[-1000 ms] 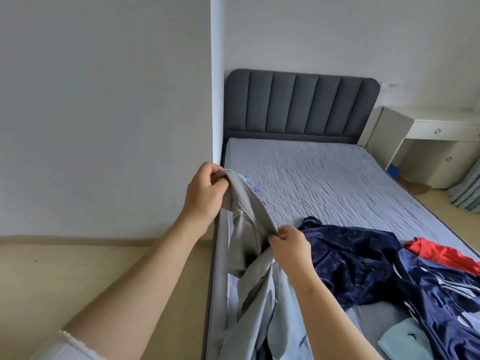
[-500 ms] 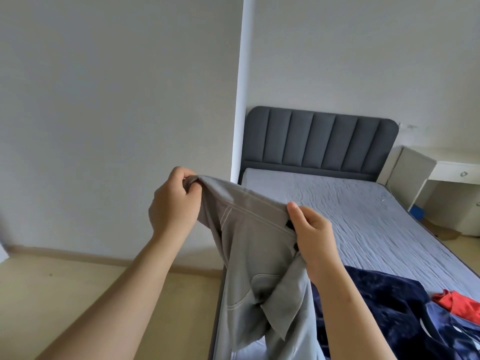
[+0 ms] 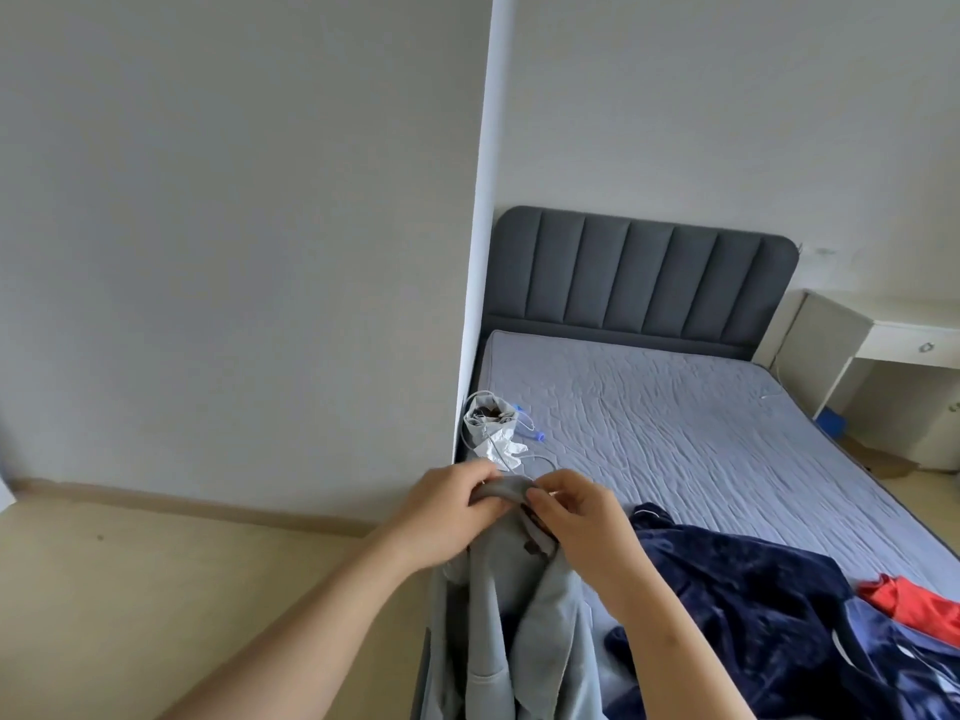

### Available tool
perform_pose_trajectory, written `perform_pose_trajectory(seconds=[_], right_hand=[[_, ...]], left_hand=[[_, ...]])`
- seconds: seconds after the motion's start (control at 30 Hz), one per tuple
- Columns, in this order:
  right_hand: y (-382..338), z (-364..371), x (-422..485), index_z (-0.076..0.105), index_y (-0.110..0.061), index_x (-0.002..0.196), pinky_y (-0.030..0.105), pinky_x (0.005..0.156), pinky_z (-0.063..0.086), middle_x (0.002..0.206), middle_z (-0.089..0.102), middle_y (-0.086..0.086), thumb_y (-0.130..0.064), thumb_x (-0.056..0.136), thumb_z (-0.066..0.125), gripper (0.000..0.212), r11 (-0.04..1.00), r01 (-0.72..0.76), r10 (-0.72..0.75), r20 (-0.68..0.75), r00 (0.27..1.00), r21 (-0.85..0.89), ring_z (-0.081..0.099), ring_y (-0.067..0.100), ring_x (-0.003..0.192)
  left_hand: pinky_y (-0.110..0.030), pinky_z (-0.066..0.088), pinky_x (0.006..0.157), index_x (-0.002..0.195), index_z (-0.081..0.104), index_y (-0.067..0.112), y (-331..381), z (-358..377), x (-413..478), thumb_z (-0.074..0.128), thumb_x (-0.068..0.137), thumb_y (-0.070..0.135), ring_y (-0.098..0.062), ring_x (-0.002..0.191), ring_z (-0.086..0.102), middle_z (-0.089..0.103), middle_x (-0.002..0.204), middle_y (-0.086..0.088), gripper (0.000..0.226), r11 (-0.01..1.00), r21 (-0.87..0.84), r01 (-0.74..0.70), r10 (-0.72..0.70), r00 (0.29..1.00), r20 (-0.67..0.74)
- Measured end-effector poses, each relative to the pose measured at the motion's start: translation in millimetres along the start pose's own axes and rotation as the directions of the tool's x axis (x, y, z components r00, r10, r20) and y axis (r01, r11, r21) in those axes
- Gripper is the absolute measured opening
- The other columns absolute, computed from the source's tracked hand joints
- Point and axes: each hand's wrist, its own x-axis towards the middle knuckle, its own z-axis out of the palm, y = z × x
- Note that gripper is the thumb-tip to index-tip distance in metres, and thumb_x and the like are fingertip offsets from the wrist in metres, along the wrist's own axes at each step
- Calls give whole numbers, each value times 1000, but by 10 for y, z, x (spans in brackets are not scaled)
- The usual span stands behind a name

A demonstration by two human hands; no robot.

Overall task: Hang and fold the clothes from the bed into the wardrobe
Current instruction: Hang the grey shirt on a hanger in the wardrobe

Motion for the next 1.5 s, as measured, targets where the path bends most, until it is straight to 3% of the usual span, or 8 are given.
perform_pose_trajectory(seconds=[0.17,0.4,0.57,0.77,0.93,1.13,1.37,1.5], right_hand=[[41,29,-48,50,-23,77,15,56,35,83,59,-2,-8,82,53,16,964,-76,32,-170,985,-256,51,14,74],[86,89,-152,46,-16,90,25,64,23,96,39,-2,-9,83,58,16,969,-140,61,-353,934,-203,39,12,73],[-80,66,14,52,-19,88,25,56,28,78,54,-6,-12,90,50,9,964,-48,-37,-311,950,-263,47,15,76],[-645,-88,425,54,-28,77,13,44,32,58,51,-11,-13,92,48,22,992,125,-127,-311,942,-25,44,7,55],[-1285,-386,637,62,-23,76,20,57,44,66,59,-4,-16,95,49,24,955,258,-241,-126,962,148,52,9,62],[-1815,-766,783,53,-13,65,11,47,31,50,44,-14,-22,94,52,31,811,527,-557,-59,829,-256,37,0,47],[-2513,-751,888,48,-21,63,13,46,30,55,43,-9,-38,73,74,32,668,690,-723,-22,690,-279,36,2,48],[-2894,-713,975,44,-22,59,10,47,32,57,44,-5,-33,77,72,36,519,670,-749,96,656,-531,38,6,55]], left_hand=[[-12,34,56,70,48,33,142,-5,1,58,88,21,2,59,46,53,60,16,24,993,-95,-68,53,987,-151],[-11,33,55,67,47,31,200,-200,44,61,86,16,0,58,47,52,59,11,28,986,-160,-54,-6,936,-352],[-13,33,53,66,46,25,223,-380,128,60,87,17,-4,56,44,49,59,7,26,992,-128,-14,-45,894,-445],[-19,35,54,69,47,26,431,-896,375,59,88,22,-15,63,49,53,64,5,22,999,16,-33,36,793,-608],[-29,33,57,90,59,20,653,-1409,521,55,89,25,-22,75,52,57,79,5,6,977,214,-15,163,701,-695],[-24,32,53,90,62,30,889,-1872,535,60,87,36,-14,77,51,59,82,10,7,918,395,-30,306,687,-659],[-29,34,65,95,64,26,1309,-2487,562,57,88,34,-25,88,55,61,93,1,12,866,499,2,439,474,-763],[-30,31,63,92,61,21,1373,-2775,539,56,89,35,-31,84,53,49,83,2,15,794,597,116,471,502,-725]])
